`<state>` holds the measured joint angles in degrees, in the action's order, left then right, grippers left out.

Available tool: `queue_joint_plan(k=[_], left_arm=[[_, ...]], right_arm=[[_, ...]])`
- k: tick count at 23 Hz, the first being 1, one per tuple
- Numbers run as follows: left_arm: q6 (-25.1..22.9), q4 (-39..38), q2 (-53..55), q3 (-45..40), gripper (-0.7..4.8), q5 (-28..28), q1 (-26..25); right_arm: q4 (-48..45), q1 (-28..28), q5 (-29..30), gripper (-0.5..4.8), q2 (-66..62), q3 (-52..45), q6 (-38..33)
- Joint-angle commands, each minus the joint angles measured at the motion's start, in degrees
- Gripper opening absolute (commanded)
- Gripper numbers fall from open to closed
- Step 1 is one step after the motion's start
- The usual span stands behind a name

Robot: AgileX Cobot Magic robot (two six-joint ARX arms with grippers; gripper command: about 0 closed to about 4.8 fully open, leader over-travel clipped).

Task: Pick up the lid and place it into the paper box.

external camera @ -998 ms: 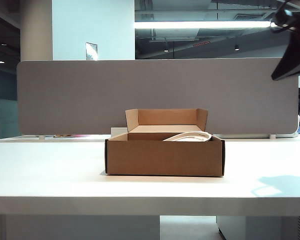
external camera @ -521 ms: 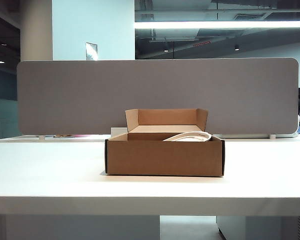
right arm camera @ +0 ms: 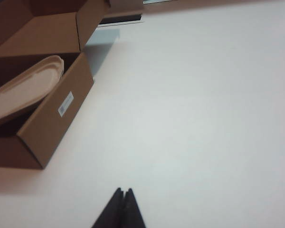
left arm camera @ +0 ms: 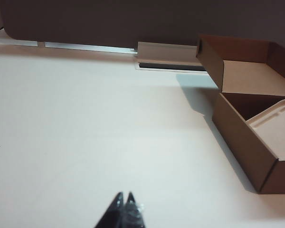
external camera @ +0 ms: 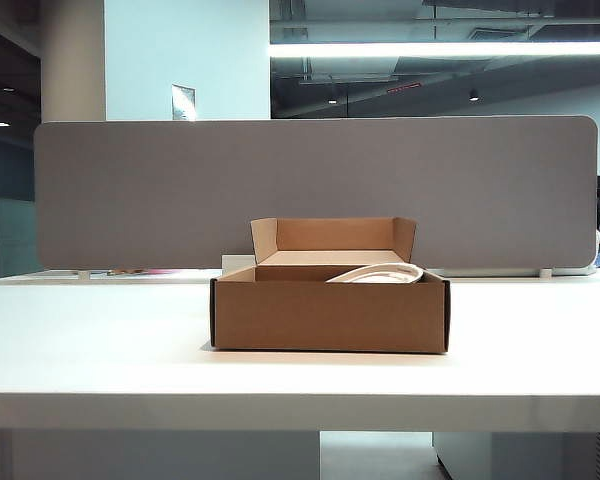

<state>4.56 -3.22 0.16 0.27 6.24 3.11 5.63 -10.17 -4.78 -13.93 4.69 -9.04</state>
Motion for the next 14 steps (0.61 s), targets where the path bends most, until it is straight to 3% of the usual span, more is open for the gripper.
queue_joint_plan(k=[1,7,14], left_arm=[[0.0,0.6,0.1,0.2,-0.05,0.2,0.1],[0.0,0.6,0.1,0.2,-0.05,0.2,0.1],[0.0,0.5,0.1,0.2,-0.05,0.3,0.1]], right_arm=[[2.5,0.9,1.0,-0.08,3.5,-1.5,0.2],[4.2,8.0,9.4,-0.09,12.5,-4.7,0.3],[2.8,9.9,9.2,-0.09,14.0,-4.7,2.0]])
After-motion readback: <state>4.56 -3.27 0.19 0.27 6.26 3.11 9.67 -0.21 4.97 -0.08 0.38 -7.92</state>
